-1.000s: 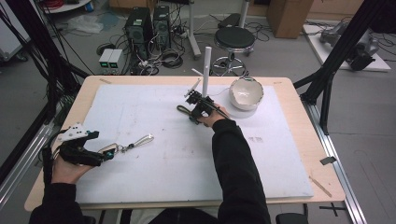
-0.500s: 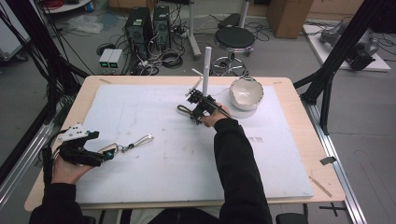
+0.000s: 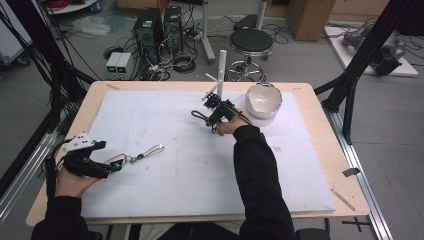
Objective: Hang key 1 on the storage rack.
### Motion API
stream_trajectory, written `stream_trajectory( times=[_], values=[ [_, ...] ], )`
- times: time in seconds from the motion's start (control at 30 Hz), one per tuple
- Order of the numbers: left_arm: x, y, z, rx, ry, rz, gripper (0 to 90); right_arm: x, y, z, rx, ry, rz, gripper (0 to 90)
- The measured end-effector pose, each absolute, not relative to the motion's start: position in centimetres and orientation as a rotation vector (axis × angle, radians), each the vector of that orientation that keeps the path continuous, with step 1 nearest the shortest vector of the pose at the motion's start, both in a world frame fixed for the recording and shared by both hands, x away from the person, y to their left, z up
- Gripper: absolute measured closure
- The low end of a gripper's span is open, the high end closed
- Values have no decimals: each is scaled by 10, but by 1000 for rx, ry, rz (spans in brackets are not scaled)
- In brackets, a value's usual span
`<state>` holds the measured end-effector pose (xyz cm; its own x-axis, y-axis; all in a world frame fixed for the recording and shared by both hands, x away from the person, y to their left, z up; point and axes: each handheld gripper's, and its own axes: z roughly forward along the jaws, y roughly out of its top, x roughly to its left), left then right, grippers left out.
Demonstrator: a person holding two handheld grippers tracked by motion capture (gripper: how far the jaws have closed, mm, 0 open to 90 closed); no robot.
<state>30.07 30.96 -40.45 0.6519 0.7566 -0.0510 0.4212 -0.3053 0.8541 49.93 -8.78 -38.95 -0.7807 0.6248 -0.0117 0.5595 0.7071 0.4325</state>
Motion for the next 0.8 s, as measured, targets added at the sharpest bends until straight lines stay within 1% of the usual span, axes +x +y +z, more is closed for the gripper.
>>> stream_trajectory(
  times=[0.43,0.8],
  values=[
    [299,314,-404,1924,929,455,21,486,-103,-359,945,2721,688,719],
    [299,314,-404,1927,931,454,20,478,-126,-320,935,2680,730,719]
  ],
)
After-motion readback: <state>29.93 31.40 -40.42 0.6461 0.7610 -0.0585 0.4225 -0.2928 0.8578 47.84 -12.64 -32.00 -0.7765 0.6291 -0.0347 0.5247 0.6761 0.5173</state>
